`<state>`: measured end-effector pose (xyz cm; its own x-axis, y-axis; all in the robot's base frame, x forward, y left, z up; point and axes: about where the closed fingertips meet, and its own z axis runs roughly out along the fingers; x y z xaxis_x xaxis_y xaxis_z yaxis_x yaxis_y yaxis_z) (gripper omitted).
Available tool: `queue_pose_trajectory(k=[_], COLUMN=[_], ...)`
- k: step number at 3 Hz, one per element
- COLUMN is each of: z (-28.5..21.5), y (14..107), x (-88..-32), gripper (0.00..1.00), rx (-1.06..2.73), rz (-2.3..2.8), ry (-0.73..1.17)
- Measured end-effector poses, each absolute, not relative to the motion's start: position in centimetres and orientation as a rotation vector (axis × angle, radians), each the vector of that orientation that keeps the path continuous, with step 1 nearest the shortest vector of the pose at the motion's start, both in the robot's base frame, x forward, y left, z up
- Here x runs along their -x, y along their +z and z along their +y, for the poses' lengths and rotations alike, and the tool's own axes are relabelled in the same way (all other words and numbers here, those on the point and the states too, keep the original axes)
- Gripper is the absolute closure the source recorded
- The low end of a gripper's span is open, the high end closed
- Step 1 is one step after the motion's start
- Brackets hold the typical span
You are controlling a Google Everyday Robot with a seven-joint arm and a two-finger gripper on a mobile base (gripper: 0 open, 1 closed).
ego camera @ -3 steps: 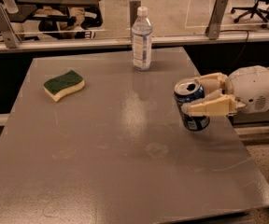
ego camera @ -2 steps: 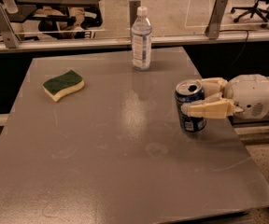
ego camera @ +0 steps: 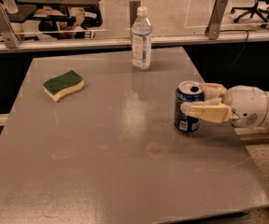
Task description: Place pepsi can upright
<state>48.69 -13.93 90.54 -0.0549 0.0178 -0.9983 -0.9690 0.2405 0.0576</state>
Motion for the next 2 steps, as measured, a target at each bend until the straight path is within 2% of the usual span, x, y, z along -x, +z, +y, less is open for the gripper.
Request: queue_pose_trajectory(k=[1,2], z=[-14.15,-14.30], y=[90.36,90.04], x=[-48.78,-48.72], gripper=[0.82,0.59], rx=[0.952,0.959], rz=[1.298,1.277], ry=[1.082,1.070])
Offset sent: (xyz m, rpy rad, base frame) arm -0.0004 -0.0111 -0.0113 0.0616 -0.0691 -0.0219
